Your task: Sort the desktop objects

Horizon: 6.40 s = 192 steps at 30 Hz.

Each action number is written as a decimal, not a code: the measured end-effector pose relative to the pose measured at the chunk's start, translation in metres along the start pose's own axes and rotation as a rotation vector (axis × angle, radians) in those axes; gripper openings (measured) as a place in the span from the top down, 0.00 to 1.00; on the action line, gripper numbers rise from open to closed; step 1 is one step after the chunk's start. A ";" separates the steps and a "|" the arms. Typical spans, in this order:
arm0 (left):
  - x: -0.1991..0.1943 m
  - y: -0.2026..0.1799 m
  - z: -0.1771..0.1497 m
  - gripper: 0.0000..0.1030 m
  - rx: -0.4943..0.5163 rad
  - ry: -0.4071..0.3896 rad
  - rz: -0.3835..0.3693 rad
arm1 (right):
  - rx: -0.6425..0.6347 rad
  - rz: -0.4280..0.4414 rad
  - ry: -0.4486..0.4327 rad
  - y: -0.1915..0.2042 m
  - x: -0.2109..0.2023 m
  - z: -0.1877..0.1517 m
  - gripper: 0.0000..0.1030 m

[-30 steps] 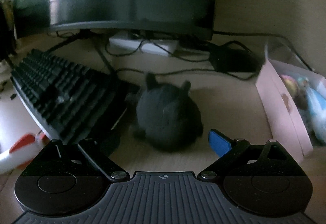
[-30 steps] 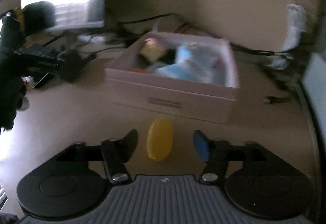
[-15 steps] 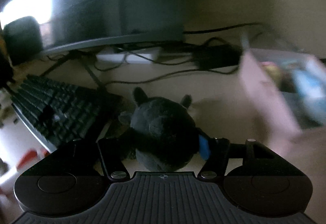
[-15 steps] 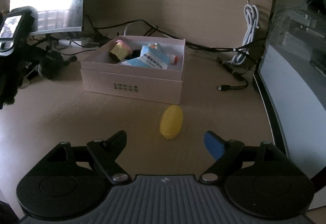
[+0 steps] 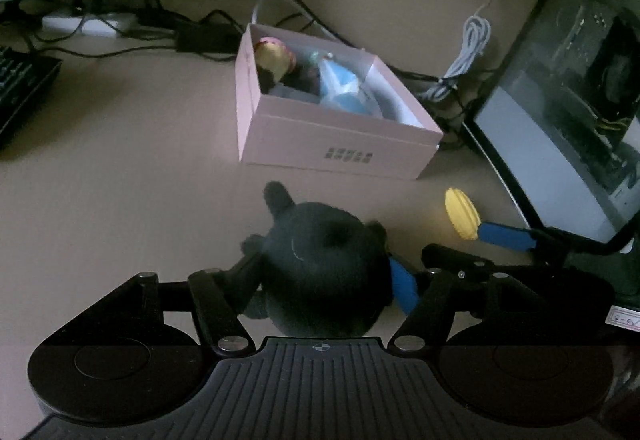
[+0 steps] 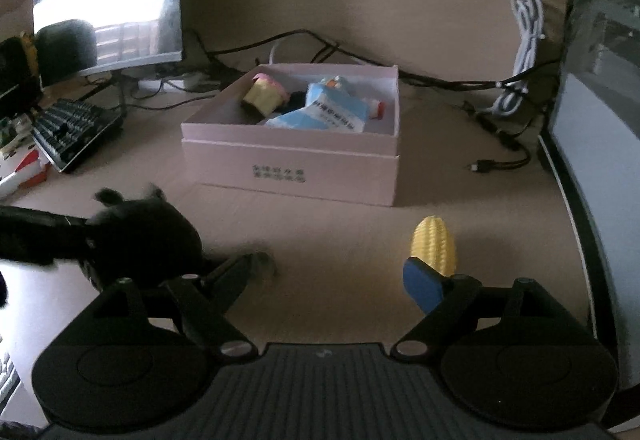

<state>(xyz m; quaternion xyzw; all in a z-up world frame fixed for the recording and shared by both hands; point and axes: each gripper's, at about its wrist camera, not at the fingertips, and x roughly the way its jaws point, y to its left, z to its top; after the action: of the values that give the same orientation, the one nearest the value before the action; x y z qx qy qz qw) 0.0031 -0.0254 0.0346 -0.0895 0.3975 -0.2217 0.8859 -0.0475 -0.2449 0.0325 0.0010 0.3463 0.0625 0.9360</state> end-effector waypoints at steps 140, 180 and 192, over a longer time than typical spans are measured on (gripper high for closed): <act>-0.001 -0.020 -0.005 0.02 0.086 0.056 0.224 | -0.249 -0.004 -0.223 0.024 -0.053 0.086 0.36; 0.016 -0.048 0.003 0.24 0.289 0.021 0.071 | -0.046 -0.176 -0.024 -0.012 -0.018 -0.012 0.00; -0.012 -0.043 -0.020 0.06 0.223 0.075 0.078 | -0.032 -0.055 -0.060 -0.001 -0.033 0.007 0.00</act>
<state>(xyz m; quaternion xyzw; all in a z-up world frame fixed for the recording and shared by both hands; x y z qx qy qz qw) -0.0323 -0.0575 0.0439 0.0336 0.4063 -0.2330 0.8829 -0.0677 -0.2498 0.0586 -0.0214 0.3168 0.0420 0.9473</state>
